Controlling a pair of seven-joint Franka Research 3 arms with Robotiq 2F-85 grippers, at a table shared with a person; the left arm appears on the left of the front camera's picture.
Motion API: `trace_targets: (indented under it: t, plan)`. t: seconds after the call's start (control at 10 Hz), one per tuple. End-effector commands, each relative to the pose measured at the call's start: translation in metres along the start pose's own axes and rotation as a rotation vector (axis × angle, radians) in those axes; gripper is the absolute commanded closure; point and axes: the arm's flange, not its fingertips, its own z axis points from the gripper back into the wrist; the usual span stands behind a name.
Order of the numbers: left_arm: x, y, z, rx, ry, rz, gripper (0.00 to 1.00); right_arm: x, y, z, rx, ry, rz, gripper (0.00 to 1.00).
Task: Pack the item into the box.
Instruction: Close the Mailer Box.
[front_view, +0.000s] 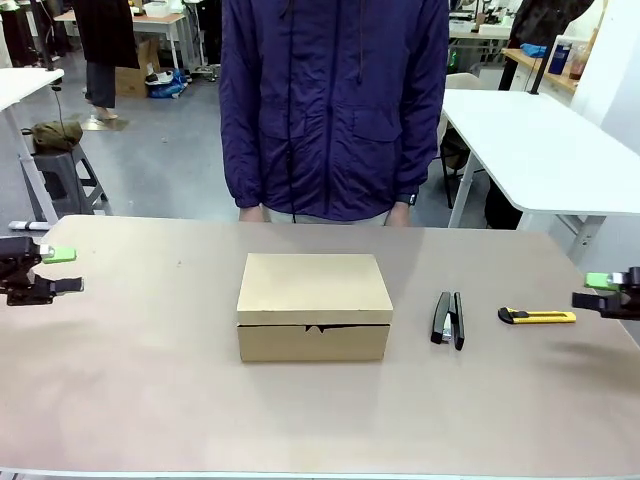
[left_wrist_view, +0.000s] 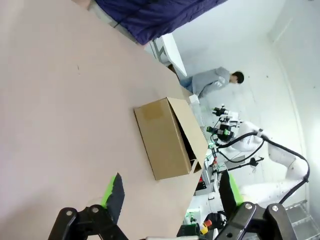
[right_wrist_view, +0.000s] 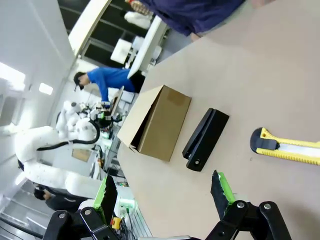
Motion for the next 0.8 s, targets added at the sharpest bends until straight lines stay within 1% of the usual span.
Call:
trace_targets:
  t: [0.0,0.7]
  plan:
    - [-0.0022,-0.0047,-0.0049,0.006,0.014,-0.011,0.00,0.0049,0.0061,-0.0119,-0.001,0.033,0.029,0.00]
    - [-0.0022,-0.0047,-0.0049,0.006,0.014,-0.011,0.00,0.0049,0.0061,-0.0119,-0.001,0.033,0.029,0.00]
